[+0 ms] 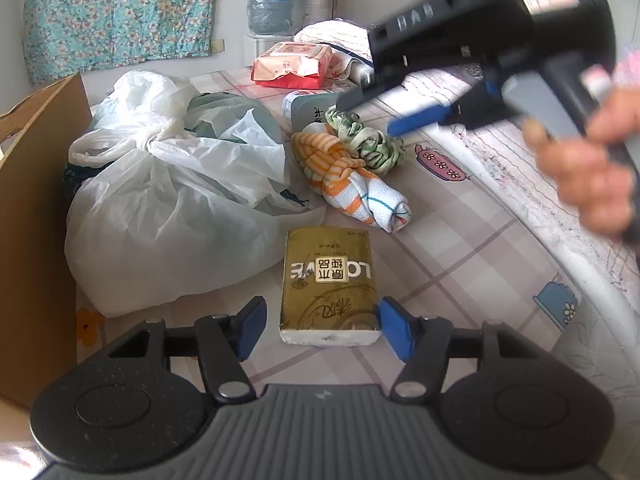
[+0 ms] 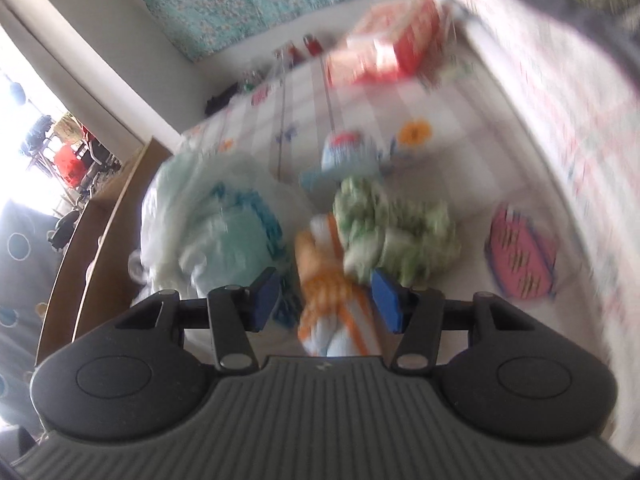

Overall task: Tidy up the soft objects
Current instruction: 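Move the right tool to the white yogurt cup and grasp it, then lift the yogurt cup with the right tool while the left tool grasps its base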

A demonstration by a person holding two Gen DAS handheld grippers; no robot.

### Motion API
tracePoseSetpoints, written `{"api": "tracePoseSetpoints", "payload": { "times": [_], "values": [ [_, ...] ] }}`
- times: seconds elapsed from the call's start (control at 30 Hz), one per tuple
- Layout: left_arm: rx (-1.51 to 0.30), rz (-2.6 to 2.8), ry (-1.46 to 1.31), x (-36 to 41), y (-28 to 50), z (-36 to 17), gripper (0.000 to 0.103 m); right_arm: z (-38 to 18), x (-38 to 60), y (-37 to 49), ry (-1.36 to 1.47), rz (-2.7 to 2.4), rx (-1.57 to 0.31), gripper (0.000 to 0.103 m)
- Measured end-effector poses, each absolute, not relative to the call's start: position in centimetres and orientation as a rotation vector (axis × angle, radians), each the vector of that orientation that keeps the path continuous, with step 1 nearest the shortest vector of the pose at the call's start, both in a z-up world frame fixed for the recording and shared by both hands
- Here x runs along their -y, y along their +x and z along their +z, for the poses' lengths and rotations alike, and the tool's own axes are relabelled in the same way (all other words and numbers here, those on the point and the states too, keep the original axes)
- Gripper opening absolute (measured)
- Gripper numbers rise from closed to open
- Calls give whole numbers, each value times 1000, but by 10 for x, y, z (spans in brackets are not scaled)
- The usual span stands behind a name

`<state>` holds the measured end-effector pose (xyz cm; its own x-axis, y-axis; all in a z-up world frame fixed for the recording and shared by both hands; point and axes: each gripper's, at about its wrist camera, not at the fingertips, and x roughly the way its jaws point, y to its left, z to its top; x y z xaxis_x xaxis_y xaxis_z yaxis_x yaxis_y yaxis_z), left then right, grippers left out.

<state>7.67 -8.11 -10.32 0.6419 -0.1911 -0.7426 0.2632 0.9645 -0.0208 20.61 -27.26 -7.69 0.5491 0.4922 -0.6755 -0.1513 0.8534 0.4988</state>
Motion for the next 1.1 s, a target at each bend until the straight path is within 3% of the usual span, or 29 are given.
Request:
{"api": "tracePoseSetpoints", "payload": {
  "times": [0.1,0.23,0.5,0.67,0.77,0.83,1.1],
  "values": [
    [-835,-262,97,82,77,-105,64,-62,274,222,379,380,-873,54],
    [-850,-272,82,82,80,-106,64,-61,267,251,323,366,-822,70],
    [-880,-280,42,75,85,-110,66,-102,233,290,225,335,-851,77],
    [-888,-289,35,73,87,-111,66,-116,212,292,135,318,-857,76],
    [-894,-293,32,73,88,-112,66,-118,208,294,111,291,-841,64],
    [-893,-295,33,74,88,-111,66,-113,209,295,115,282,-834,62],
    [-890,-294,35,73,86,-112,66,-85,233,321,248,268,-831,62]
  ]
}}
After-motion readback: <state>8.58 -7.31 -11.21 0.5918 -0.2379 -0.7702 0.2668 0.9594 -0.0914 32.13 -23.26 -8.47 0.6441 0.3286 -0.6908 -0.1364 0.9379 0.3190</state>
